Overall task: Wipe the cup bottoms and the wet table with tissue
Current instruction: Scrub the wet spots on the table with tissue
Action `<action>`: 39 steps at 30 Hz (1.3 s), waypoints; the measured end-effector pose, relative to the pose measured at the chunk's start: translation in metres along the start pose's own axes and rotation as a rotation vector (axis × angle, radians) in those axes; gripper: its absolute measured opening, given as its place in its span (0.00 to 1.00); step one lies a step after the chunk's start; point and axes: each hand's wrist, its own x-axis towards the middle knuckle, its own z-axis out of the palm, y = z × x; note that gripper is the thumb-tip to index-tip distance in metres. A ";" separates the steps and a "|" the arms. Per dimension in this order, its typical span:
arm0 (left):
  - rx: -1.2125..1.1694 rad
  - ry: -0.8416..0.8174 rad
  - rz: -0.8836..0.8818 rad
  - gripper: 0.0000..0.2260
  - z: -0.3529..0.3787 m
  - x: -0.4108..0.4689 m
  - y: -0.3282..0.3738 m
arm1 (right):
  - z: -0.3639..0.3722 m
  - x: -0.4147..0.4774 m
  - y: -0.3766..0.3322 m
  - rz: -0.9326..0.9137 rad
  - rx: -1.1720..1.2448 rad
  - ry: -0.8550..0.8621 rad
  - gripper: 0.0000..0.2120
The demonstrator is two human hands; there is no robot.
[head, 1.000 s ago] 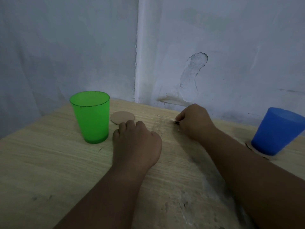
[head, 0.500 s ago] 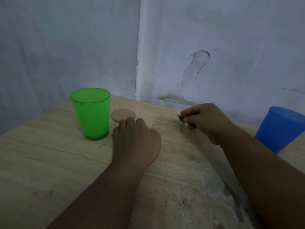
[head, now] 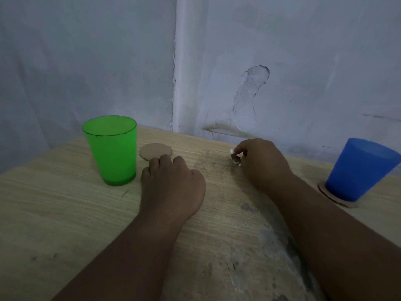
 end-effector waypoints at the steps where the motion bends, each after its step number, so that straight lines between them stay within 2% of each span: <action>1: 0.005 -0.001 0.000 0.19 0.000 0.000 0.000 | 0.000 -0.001 0.000 -0.010 -0.039 -0.002 0.17; 5: 0.013 -0.004 -0.001 0.20 0.000 0.001 0.000 | -0.001 -0.004 0.000 -0.007 -0.026 -0.001 0.16; 10: 0.020 -0.004 0.008 0.21 0.001 0.001 0.000 | -0.005 -0.011 -0.002 -0.087 -0.012 -0.010 0.13; 15: 0.011 -0.003 0.009 0.20 0.000 0.000 0.000 | 0.001 0.000 -0.003 -0.072 -0.089 -0.069 0.14; 23: 0.005 -0.006 0.008 0.18 -0.001 -0.001 0.001 | 0.008 0.013 -0.005 0.004 -0.067 0.006 0.10; 28: 0.003 -0.006 0.001 0.19 -0.001 0.000 0.001 | 0.013 0.005 -0.018 -0.077 -0.118 -0.063 0.11; 32: 0.016 -0.006 0.006 0.19 0.000 0.000 0.001 | 0.001 -0.010 -0.018 -0.146 -0.044 -0.120 0.12; 35: 0.018 -0.005 0.006 0.19 0.000 0.000 0.000 | -0.012 -0.010 -0.010 -0.072 0.011 -0.088 0.12; 39: 0.021 -0.001 0.011 0.19 0.001 0.000 0.000 | -0.007 -0.005 -0.002 0.031 -0.039 -0.073 0.13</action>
